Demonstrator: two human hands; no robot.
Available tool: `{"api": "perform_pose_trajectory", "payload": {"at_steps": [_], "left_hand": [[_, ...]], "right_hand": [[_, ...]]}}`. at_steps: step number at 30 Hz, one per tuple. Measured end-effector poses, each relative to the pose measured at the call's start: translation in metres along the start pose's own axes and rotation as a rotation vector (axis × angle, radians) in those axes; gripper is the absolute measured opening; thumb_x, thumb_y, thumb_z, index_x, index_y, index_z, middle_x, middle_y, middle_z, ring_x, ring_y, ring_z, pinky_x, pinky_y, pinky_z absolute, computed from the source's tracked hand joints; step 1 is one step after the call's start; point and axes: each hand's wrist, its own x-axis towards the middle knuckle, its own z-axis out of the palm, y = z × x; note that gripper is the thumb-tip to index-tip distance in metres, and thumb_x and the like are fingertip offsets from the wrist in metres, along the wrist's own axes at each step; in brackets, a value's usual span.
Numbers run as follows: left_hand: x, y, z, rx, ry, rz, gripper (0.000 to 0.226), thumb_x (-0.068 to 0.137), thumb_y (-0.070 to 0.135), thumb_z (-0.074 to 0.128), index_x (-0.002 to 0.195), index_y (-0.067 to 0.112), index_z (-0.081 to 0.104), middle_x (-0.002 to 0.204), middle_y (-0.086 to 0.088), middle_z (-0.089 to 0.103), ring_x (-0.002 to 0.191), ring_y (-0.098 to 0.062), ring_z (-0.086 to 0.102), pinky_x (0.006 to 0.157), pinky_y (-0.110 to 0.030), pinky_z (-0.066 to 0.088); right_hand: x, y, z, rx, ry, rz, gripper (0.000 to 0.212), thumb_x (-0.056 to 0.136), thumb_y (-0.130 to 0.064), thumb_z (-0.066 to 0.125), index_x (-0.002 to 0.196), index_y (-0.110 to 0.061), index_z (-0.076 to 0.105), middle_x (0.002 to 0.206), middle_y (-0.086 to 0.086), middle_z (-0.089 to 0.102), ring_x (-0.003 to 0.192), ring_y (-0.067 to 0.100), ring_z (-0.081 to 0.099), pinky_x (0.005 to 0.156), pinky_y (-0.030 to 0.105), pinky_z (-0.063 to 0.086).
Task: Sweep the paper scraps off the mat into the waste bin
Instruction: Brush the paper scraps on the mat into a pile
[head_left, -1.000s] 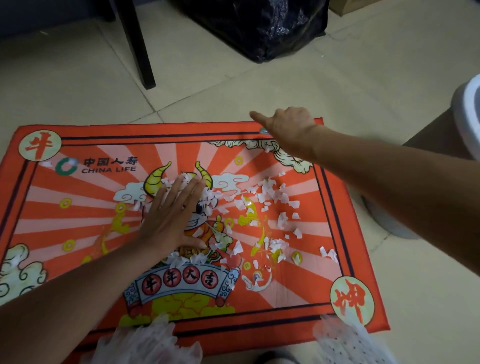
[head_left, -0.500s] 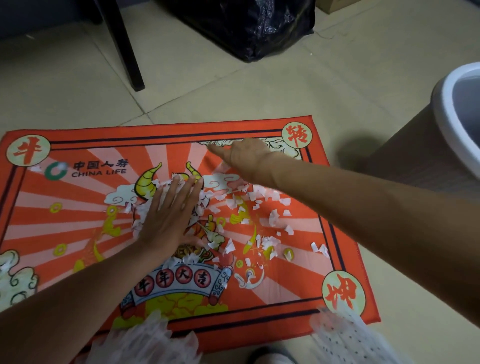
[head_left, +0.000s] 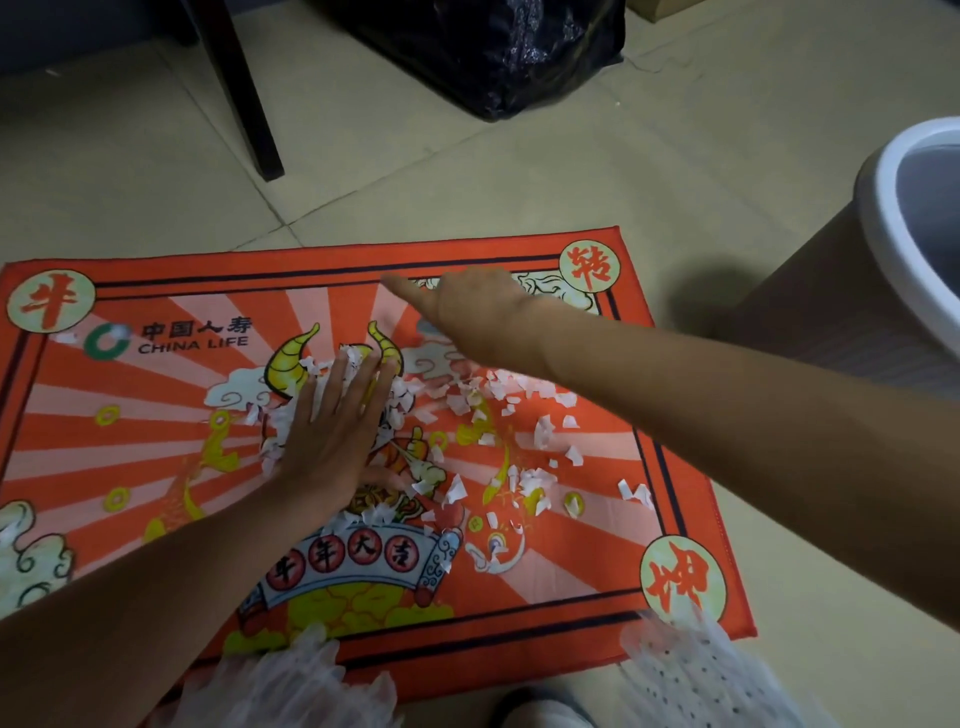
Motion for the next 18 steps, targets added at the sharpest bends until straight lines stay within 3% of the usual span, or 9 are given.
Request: {"api": "perform_pose_trajectory", "payload": {"at_steps": [3, 7, 10, 12, 16, 18], "left_hand": [[0.001, 0.005, -0.005, 0.03, -0.032, 0.014, 0.133, 0.052, 0.086, 0.039, 0.147, 0.025, -0.031, 0.157, 0.0, -0.034, 0.143, -0.027, -0.033, 0.118, -0.051, -0.011], [0.0, 0.011, -0.01, 0.085, -0.065, 0.017, 0.13, 0.068, 0.076, 0.056, 0.145, 0.026, -0.035, 0.155, 0.0, -0.037, 0.143, -0.028, -0.034, 0.119, -0.052, -0.01], [0.001, 0.011, -0.012, 0.075, -0.074, 0.01, 0.132, 0.067, 0.075, 0.059, 0.145, 0.026, -0.036, 0.156, 0.0, -0.036, 0.142, -0.029, -0.034, 0.119, -0.051, -0.011], [0.004, 0.011, -0.012, 0.089, -0.087, 0.009, 0.134, 0.065, 0.077, 0.059, 0.145, 0.025, -0.036, 0.155, -0.001, -0.037, 0.143, -0.03, -0.033, 0.119, -0.052, -0.01], [0.008, 0.011, -0.012, 0.109, -0.085, 0.026, 0.135, 0.065, 0.075, 0.062, 0.146, 0.025, -0.034, 0.157, -0.002, -0.033, 0.144, -0.031, -0.03, 0.118, -0.053, -0.011], [0.008, 0.012, -0.013, 0.126, -0.1, 0.022, 0.134, 0.067, 0.075, 0.062, 0.145, 0.025, -0.035, 0.157, -0.001, -0.034, 0.144, -0.031, -0.031, 0.118, -0.053, -0.012]], "right_hand": [[-0.01, 0.028, -0.001, 0.001, -0.004, 0.08, 0.088, 0.091, 0.002, 0.051, 0.154, -0.021, -0.006, 0.091, 0.007, 0.045, 0.084, 0.026, 0.051, 0.065, 0.032, 0.037], [-0.023, 0.065, 0.011, -0.055, -0.045, 0.225, 0.091, 0.089, 0.004, 0.052, 0.154, -0.022, -0.007, 0.079, 0.004, 0.045, 0.067, 0.019, 0.045, 0.054, 0.031, 0.035], [-0.033, 0.084, 0.028, -0.089, -0.108, 0.312, 0.095, 0.086, 0.002, 0.056, 0.154, -0.022, -0.007, 0.085, 0.007, 0.051, 0.076, 0.025, 0.05, 0.06, 0.032, 0.039], [-0.037, 0.089, 0.04, -0.075, -0.145, 0.325, 0.095, 0.087, 0.0, 0.057, 0.154, -0.022, -0.007, 0.095, 0.009, 0.055, 0.083, 0.026, 0.055, 0.06, 0.033, 0.04], [-0.039, 0.074, 0.053, -0.077, -0.156, 0.266, 0.093, 0.088, 0.003, 0.053, 0.154, -0.023, -0.007, 0.073, 0.005, 0.036, 0.064, 0.018, 0.045, 0.046, 0.028, 0.031], [-0.038, 0.065, 0.051, -0.054, -0.147, 0.226, 0.094, 0.087, 0.005, 0.052, 0.154, -0.023, -0.007, 0.073, 0.005, 0.035, 0.063, 0.017, 0.044, 0.048, 0.028, 0.035]]}}
